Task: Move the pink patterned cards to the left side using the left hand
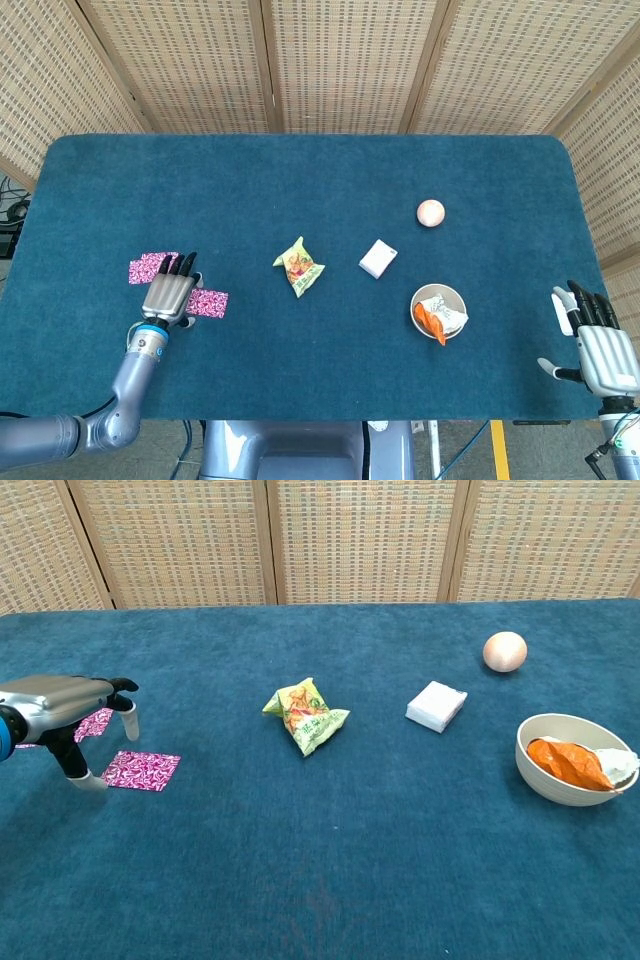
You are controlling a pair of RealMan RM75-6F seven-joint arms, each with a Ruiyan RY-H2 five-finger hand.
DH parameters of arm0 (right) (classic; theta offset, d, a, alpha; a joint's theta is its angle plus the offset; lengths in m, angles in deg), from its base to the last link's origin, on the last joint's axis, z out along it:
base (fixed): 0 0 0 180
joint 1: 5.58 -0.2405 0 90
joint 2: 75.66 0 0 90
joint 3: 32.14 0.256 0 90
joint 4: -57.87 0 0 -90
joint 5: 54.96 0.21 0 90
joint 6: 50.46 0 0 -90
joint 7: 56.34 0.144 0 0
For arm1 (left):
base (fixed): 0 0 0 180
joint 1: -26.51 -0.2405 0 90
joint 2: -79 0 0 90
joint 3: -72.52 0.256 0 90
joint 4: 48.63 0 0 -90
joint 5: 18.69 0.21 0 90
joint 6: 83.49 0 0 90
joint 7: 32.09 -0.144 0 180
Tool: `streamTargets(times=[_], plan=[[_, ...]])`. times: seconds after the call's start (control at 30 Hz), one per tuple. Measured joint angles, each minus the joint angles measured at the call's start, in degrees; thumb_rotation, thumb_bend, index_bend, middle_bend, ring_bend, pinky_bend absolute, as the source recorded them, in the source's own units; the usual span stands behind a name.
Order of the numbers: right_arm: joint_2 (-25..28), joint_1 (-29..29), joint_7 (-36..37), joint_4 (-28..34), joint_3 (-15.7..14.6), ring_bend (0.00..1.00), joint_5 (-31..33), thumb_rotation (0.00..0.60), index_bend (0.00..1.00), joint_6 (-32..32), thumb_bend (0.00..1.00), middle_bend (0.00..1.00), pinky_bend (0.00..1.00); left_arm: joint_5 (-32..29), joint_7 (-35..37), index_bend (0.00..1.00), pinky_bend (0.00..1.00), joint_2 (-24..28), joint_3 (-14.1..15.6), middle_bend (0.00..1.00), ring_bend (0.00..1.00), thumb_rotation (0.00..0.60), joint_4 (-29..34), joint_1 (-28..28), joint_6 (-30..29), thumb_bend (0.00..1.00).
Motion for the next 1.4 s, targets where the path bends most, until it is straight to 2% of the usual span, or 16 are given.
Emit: streamTargets(times=[0.27,0.43,1.0,1.4], plan=[[0.01,0.01,0.02,0.02,-0.01,0.0,-0.03,0.6,0.0,-0.02,0.13,0.0,0.0,-0.67,-0.31,0.34,0.0,-0.49,-0.42,0.0,0.0,0.6,-0.48,0.39,-0.21,0.16],[0.07,0.01,0.14,0.05,0.01,0.0,-0.03,0.6,0.0,-0.03,0.13,0.0,0.0,-0.94,-0.65,0.28,0.0,-0.78,-0.31,0.0,0.0,0.6,-0.62,0.57,-0.29,0.16],[0.09,0.09,0.46,-0.09,0.05,0.0,-0.01,0.6,0.0,-0.13,0.13,0.0,0.0,-2.05,-1.18,0.28,0.0,-1.93,0.15,0.0,0.0,0.6,-1.64,0.98,0.13,0.16],[0.11,0.09,0.67,-0.21,0.1,0.0,0.04,0.6,0.0,-0.13,0.13,0.0,0.0,-4.33,-1.03,0.28,0.0,-3.49,-1.33,0.0,0.0,0.6,-3.92,1.72,0.6,0.17]])
